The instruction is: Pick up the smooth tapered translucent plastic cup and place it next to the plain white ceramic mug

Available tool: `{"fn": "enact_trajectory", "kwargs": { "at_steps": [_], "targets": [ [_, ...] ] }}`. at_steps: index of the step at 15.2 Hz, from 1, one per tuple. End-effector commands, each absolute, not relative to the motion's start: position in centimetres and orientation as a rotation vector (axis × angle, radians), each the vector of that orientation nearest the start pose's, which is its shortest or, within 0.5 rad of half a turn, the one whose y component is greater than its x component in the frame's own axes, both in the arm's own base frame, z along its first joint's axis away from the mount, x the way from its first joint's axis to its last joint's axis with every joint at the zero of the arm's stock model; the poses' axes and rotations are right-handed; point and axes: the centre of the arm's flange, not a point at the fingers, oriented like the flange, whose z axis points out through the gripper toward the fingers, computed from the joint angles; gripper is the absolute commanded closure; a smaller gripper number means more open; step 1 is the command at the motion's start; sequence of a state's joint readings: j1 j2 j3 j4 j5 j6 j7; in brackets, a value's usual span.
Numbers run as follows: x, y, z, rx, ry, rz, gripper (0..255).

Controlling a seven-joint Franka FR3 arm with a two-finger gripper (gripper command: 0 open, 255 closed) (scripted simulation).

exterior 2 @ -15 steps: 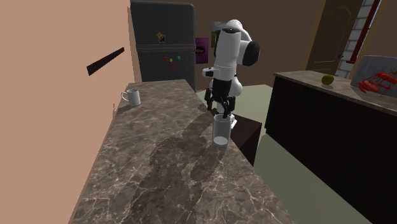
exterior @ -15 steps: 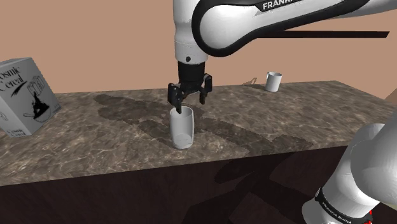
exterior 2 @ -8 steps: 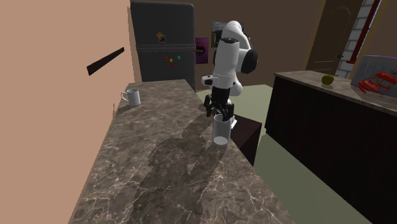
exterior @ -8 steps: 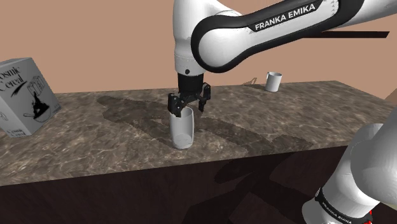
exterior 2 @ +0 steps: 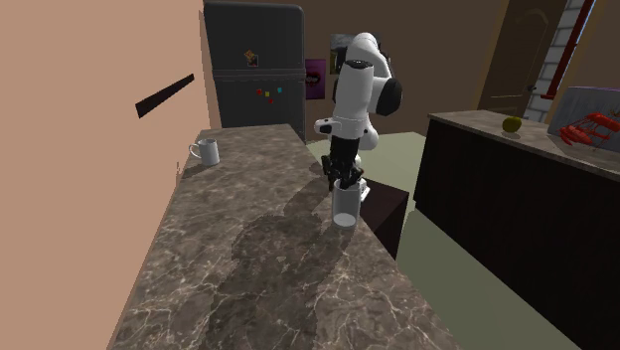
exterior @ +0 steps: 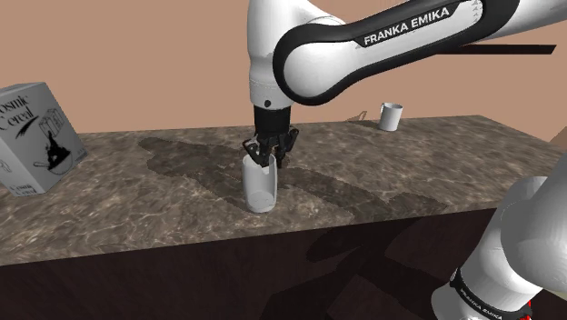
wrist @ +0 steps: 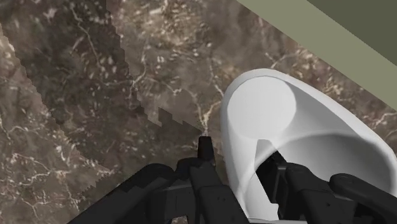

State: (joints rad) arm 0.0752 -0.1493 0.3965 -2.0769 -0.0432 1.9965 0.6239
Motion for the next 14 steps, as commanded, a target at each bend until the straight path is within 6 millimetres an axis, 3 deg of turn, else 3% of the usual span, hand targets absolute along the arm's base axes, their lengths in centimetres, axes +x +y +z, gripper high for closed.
{"fn": "enact_trajectory", "kwargs": {
  "at_steps": [1, 8, 14],
  "targets": [
    [46.1, 24.1, 49.4, -3.184, 0.220, -0.158, 255],
    [46.1, 24.0, 49.4, -3.184, 0.220, -0.158, 255],
    [46.1, 24.0, 52.6, -3.184, 0.220, -0.158, 255]
  ]
}}
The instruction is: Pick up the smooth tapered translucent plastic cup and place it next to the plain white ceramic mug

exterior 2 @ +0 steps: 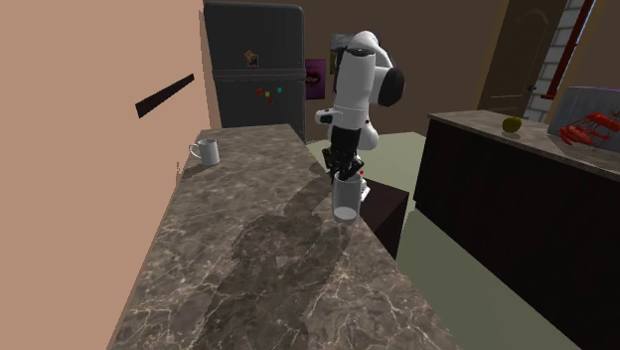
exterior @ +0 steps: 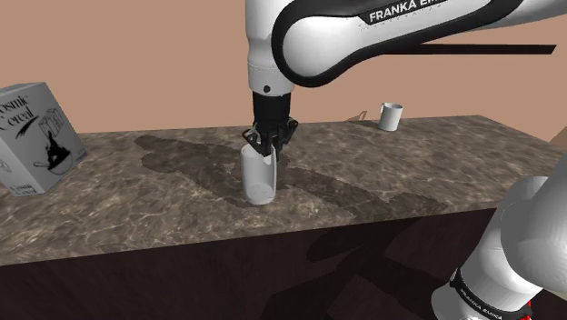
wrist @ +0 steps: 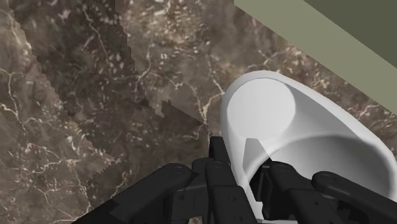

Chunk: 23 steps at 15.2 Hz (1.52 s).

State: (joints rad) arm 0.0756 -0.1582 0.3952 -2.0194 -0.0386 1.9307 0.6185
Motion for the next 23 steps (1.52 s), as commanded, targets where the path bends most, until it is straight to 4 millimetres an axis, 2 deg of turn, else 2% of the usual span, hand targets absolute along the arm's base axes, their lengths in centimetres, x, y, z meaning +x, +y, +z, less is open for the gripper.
{"fn": "enact_trajectory", "kwargs": {
  "at_steps": [1, 23],
  "targets": [
    [46.1, 24.0, 53.1, -3.184, 0.220, -0.158, 255],
    [46.1, 24.0, 64.7, -3.184, 0.220, -0.158, 255]
  ]
}}
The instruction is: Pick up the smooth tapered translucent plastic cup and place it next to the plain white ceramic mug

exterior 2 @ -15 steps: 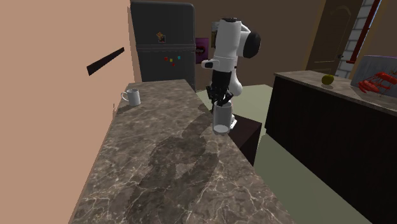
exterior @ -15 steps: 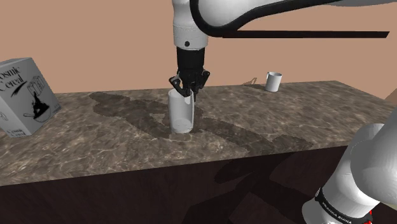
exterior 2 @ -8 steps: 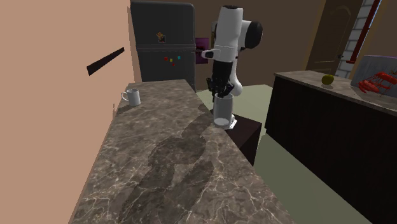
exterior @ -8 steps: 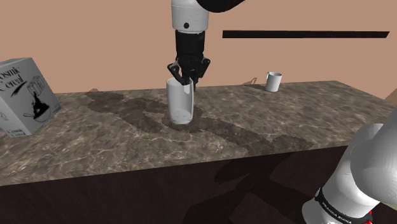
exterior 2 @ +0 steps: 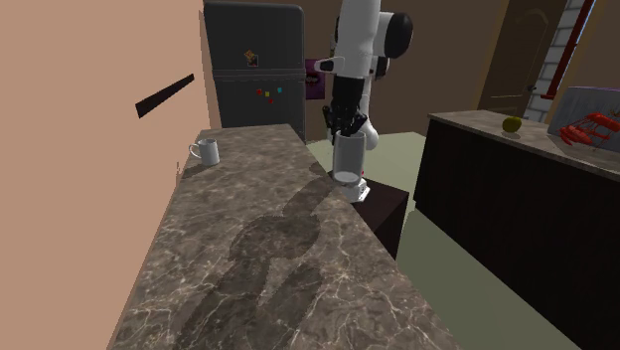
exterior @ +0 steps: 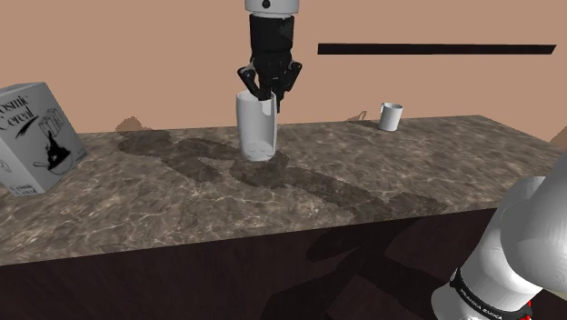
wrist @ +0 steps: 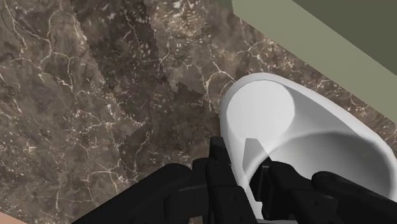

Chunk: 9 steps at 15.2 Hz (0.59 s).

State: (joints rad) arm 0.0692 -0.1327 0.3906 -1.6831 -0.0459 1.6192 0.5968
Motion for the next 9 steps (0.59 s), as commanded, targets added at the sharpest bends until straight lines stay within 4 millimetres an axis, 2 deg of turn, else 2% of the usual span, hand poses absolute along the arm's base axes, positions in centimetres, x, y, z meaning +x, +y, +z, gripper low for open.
{"fn": "enact_trajectory", "kwargs": {
  "at_steps": [1, 9],
  "targets": [
    [46.1, 24.0, 65.3, -3.184, 0.220, -0.158, 255],
    [46.1, 24.0, 69.5, -3.184, 0.220, -0.158, 255]
  ]
}}
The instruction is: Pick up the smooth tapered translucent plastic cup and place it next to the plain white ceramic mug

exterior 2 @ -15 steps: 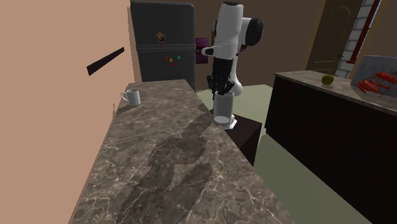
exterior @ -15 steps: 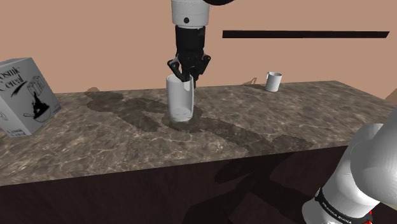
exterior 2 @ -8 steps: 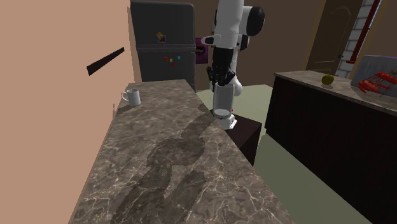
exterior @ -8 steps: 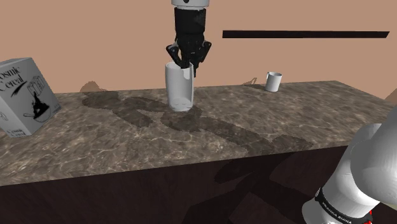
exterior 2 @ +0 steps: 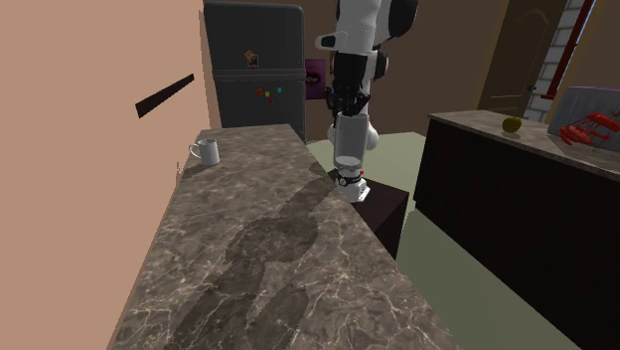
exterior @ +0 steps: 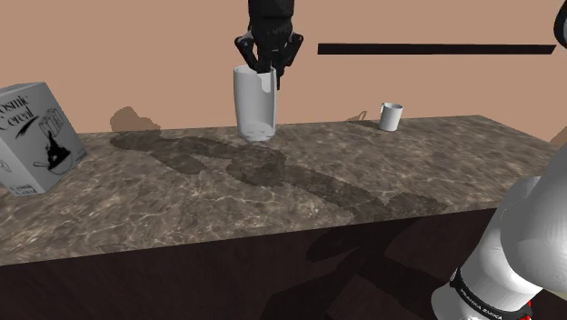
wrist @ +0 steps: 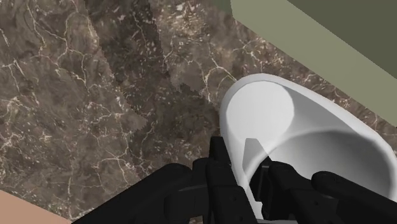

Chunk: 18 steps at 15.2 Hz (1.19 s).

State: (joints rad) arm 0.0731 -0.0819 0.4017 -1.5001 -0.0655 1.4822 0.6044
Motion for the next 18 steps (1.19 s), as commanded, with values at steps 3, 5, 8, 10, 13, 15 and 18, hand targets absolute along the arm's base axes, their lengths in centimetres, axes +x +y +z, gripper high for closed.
{"fn": "enact_trajectory", "kwargs": {
  "at_steps": [3, 5, 8, 10, 13, 15, 18],
  "targets": [
    [46.1, 24.0, 70.6, -3.184, 0.220, -0.158, 255],
    [46.3, 21.4, 70.6, -3.184, 0.220, -0.158, 255],
    [46.5, 17.5, 70.6, -3.184, 0.220, -0.158, 255],
    [46.7, 14.8, 70.6, -3.184, 0.220, -0.158, 255],
    [46.9, 10.9, 70.6, -3.184, 0.220, -0.158, 255],
    [47.0, 8.2, 70.7, -3.184, 0.220, -0.158, 255],
    [47.3, 4.3, 70.7, -3.184, 0.220, -0.158, 255]
  ]
}}
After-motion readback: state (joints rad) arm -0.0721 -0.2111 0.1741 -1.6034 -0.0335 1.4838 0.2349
